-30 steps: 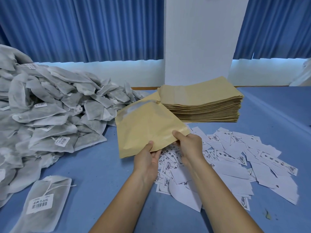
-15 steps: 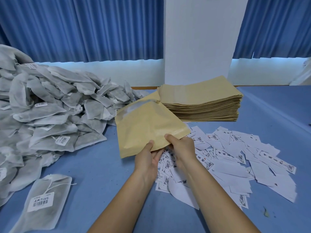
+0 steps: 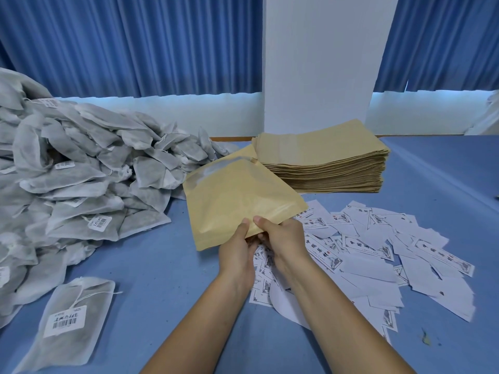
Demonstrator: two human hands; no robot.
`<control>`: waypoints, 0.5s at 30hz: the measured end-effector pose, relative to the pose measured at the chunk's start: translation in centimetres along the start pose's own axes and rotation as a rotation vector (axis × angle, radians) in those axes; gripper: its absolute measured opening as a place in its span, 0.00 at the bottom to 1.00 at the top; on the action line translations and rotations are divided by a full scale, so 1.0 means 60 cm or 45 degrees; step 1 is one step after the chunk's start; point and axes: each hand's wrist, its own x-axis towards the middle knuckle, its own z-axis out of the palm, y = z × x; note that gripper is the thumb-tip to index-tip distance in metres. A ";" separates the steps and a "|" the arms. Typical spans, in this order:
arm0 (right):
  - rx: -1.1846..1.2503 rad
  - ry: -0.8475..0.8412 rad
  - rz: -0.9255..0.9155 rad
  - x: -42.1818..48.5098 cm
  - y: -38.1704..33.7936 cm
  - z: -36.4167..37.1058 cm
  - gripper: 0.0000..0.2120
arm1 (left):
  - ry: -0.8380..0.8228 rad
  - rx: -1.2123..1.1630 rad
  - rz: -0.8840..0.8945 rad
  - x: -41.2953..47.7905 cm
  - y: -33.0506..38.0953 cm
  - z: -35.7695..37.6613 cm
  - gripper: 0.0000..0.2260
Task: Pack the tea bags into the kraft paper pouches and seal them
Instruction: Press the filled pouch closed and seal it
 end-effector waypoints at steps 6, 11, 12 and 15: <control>0.027 -0.086 0.020 -0.006 0.003 0.002 0.04 | 0.159 -0.002 0.095 0.001 0.007 -0.004 0.11; -0.087 -0.078 -0.003 -0.003 0.005 0.001 0.13 | 0.189 0.081 0.063 -0.004 0.007 -0.004 0.08; -0.077 -0.080 -0.007 -0.003 0.006 0.001 0.13 | 0.203 0.094 0.081 -0.004 0.007 -0.004 0.10; -0.031 -0.094 -0.012 -0.003 0.007 0.004 0.09 | 0.198 0.082 0.115 -0.005 0.013 -0.003 0.16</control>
